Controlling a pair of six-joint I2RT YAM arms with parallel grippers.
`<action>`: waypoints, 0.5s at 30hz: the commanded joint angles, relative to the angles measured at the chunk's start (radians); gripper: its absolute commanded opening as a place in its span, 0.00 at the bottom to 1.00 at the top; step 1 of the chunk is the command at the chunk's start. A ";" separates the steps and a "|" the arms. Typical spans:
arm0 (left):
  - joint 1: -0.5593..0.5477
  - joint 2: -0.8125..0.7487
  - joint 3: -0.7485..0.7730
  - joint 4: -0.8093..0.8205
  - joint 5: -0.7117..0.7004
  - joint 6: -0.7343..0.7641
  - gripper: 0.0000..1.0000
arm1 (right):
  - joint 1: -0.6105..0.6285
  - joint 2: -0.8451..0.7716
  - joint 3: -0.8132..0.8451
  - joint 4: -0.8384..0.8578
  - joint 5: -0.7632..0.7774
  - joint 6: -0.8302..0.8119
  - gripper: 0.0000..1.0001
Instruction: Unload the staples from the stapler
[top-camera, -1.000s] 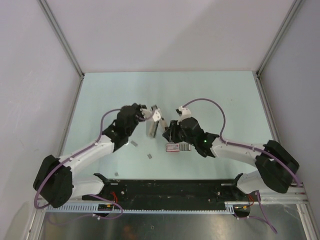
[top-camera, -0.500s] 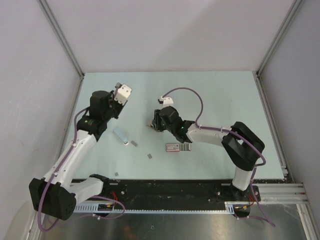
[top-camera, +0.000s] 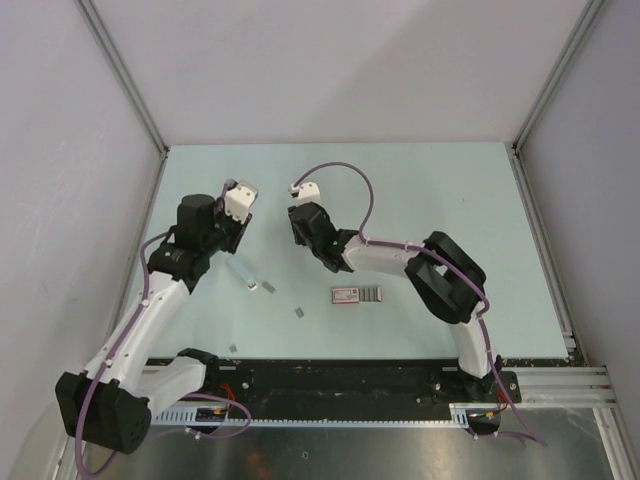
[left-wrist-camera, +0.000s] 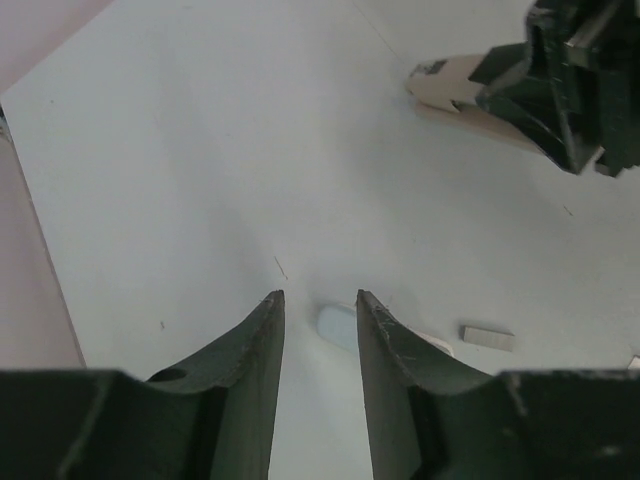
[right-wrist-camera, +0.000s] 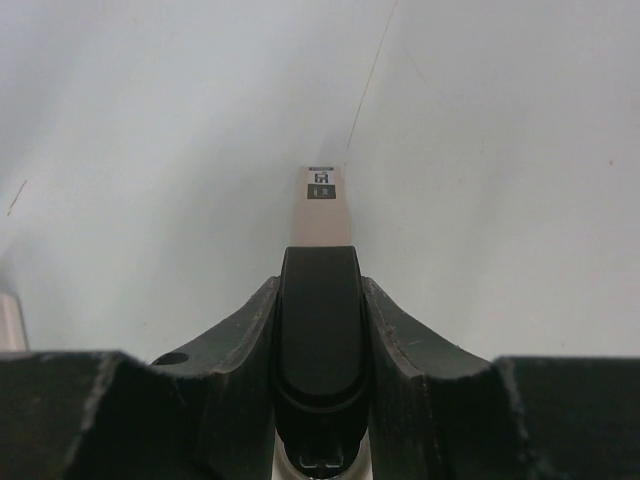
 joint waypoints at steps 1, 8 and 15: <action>0.011 -0.041 -0.012 -0.033 0.026 -0.036 0.41 | -0.025 0.050 0.096 -0.090 0.034 -0.024 0.18; 0.023 -0.068 0.000 -0.090 0.058 -0.057 0.43 | -0.035 0.023 0.086 -0.196 -0.031 0.019 0.42; 0.025 -0.109 -0.012 -0.111 0.067 -0.053 0.43 | -0.034 -0.013 0.073 -0.273 -0.077 0.058 0.54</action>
